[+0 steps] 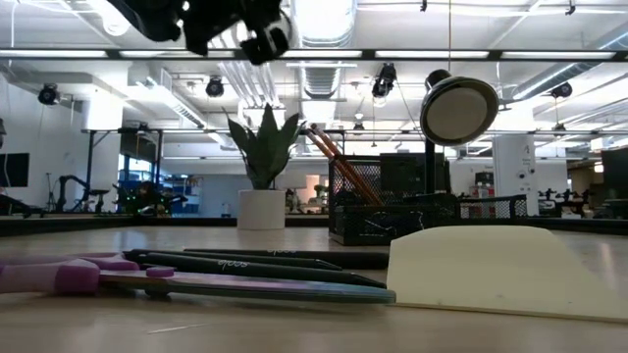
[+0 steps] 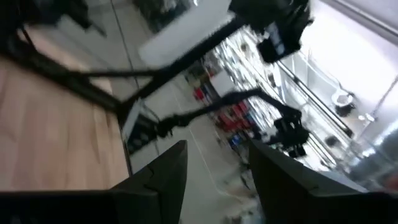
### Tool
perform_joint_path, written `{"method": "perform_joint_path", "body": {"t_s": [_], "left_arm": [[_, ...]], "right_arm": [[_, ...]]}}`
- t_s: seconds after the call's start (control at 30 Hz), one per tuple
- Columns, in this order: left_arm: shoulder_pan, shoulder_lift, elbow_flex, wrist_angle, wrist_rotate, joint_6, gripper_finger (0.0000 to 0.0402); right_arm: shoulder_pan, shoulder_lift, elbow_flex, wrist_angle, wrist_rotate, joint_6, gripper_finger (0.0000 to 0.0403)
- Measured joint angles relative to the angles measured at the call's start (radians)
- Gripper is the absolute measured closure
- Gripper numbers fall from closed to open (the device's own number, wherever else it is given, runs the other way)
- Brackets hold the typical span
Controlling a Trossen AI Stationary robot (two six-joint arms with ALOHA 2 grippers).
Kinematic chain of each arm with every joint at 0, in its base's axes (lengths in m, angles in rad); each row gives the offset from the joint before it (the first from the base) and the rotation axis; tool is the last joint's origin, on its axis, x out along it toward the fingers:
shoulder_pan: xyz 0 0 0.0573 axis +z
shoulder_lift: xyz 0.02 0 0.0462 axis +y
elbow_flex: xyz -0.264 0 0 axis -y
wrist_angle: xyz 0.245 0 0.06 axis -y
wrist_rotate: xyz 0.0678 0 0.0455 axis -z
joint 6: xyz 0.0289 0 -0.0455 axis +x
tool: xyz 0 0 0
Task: Pick and place office supplies into organizer
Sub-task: Put the top black ballpen into the black desk organizer
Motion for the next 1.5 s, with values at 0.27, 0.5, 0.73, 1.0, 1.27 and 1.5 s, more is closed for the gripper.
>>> {"method": "perform_joint_path", "body": {"t_s": [0.27,0.5,0.73,1.0,1.27,1.5], "left_arm": [[0.018,-0.103,-0.002,-0.002,-0.023,0.22,0.0246],[-0.024,-0.154,0.001,0.0,0.125,0.193,0.0246],[-0.14,-0.149,-0.02,0.004,0.117,0.225,0.0246],[-0.288,-0.256,-0.147,-0.009,-0.142,0.299,0.0285],[-0.444,-0.472,-0.341,-0.16,-0.723,0.257,0.0324],[-0.603,-0.559,-0.386,-0.111,-1.047,0.196,0.0325]], "right_arm": [[0.0,0.0,0.0,0.0,0.0,0.0,0.0394],[0.0,0.0,0.0,0.0,0.0,0.0,0.0394],[0.0,0.0,0.0,0.0,0.0,0.0,0.0394],[-0.003,0.0,0.0,-0.002,0.009,-0.026,0.0394],[-0.02,0.002,0.0,-0.002,0.035,-0.164,0.0394],[-0.043,0.003,0.0,-0.001,0.057,-0.257,0.0394]]}}
